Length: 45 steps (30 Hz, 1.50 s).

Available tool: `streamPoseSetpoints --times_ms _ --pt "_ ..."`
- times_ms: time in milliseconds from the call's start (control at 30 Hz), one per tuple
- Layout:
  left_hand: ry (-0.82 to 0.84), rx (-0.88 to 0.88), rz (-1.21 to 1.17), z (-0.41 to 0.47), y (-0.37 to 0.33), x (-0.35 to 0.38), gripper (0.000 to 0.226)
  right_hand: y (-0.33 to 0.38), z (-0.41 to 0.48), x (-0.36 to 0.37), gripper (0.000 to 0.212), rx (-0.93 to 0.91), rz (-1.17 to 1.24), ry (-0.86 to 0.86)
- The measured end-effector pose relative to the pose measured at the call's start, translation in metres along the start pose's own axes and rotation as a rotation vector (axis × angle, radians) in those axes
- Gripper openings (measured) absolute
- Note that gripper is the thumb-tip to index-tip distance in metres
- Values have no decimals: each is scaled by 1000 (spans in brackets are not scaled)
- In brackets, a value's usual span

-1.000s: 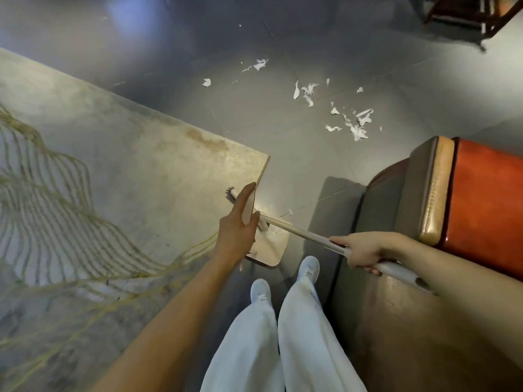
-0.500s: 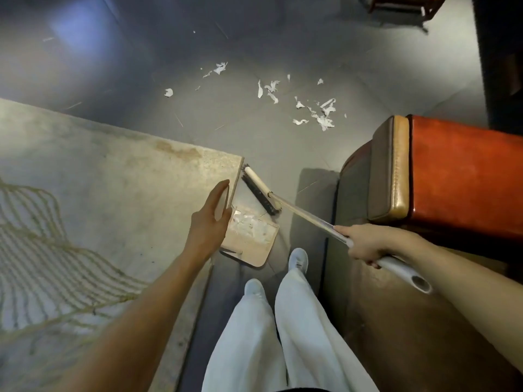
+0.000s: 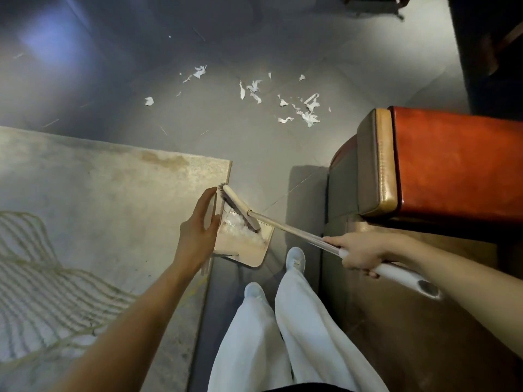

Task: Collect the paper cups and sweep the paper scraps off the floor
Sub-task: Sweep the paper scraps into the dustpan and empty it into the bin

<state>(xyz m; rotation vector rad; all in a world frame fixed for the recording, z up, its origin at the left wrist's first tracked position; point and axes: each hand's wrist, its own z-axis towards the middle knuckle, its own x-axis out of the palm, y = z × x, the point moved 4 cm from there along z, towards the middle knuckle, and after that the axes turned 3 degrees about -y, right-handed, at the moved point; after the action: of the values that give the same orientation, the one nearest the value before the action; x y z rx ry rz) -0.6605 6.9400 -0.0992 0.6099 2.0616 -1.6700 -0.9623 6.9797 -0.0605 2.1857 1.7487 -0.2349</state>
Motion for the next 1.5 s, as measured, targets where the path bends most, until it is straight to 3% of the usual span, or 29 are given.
streamPoseSetpoints --times_ms 167,533,633,800,967,1133,1267,1500 --pt "-84 -89 -31 -23 9 -2 52 3 -6 -10 79 6 -215 -81" --pt "-143 -99 -83 -48 19 -10 50 27 43 -4 72 -3 -285 -124" --pt "-107 -78 -95 -36 15 -12 51 39 49 21 71 -31 -333 -41" --pt "-79 -26 -113 -12 -4 -9 56 37 33 11 63 -83 -214 52" --pt "-95 31 -105 35 -42 -4 56 18 29 -37 69 -99 -37 20" --pt "-110 100 -63 116 -88 14 52 -6 49 -116 58 -92 95 -36" --pt "-123 203 -41 196 -127 40 52 -31 72 -197 68 -111 198 -82" --pt "-134 170 -14 322 -191 78 58 -83 104 -335 63 -115 409 -113"
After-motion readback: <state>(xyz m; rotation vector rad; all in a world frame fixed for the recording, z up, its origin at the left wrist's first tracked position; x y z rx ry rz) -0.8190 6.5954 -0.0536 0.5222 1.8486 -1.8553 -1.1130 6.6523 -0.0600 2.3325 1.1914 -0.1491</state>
